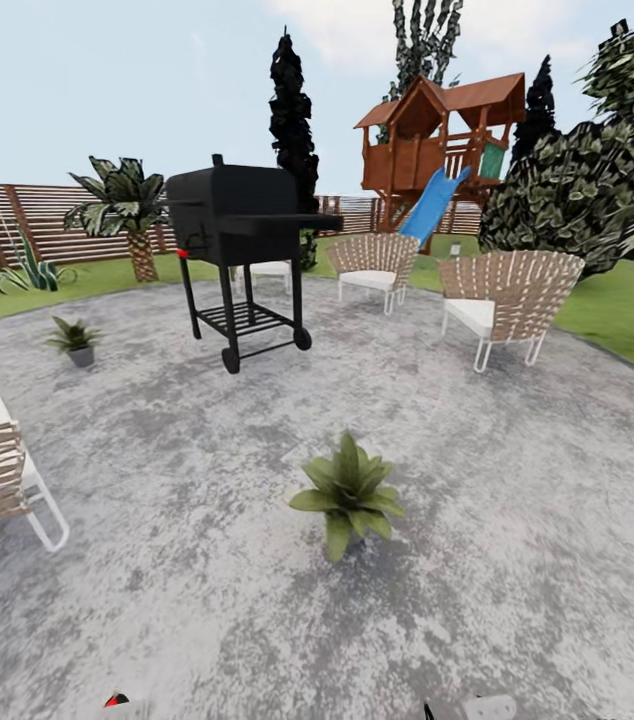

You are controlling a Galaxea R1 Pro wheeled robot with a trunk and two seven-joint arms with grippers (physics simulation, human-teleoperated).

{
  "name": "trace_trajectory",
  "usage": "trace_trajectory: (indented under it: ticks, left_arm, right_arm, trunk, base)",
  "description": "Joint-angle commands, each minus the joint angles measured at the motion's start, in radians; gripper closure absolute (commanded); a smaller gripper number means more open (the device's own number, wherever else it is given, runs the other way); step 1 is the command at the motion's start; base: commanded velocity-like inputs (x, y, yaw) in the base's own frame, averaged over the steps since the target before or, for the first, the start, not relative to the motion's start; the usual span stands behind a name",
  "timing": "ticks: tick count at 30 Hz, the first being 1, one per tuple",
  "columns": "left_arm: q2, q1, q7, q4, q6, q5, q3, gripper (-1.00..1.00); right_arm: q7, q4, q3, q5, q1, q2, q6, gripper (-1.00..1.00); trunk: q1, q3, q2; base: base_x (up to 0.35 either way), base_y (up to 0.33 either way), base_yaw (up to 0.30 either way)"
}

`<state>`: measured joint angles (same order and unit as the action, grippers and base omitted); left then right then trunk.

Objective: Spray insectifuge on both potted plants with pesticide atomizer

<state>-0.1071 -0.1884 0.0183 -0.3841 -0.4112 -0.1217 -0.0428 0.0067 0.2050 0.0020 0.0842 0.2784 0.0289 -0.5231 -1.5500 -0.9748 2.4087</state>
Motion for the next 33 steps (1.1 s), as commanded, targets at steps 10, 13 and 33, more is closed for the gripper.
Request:
trace_trajectory:
  ticks: [10, 13, 33]
  left_arm:
    - [0.0, 0.0, 0.0, 0.001, -0.003, -0.009, 0.003, 1.0]
    - [0.0, 0.0, 0.0, 0.001, -0.003, -0.009, 0.003, 1.0]
    - [-0.005, 0.0, -0.001, -0.01, -0.005, -0.008, 0.004, 1.0]
  right_arm:
    - [-0.001, -0.001, 0.0, 0.006, 0.001, 0.0, -0.003, -1.0]
    - [-0.001, -0.001, 0.0, 0.006, 0.001, 0.0, -0.003, -1.0]
    - [0.001, -0.001, 0.0, 0.005, 0.001, -0.001, -0.002, -1.0]
  trunk:
    - [0.0, -0.001, 0.0]
    - [0.0, -0.001, 0.0]
    - [0.0, -0.001, 0.0]
  base:
    - [0.186, 0.287, -0.265]
    - [0.175, 0.291, -0.268]
    - [0.154, 0.294, -0.268]
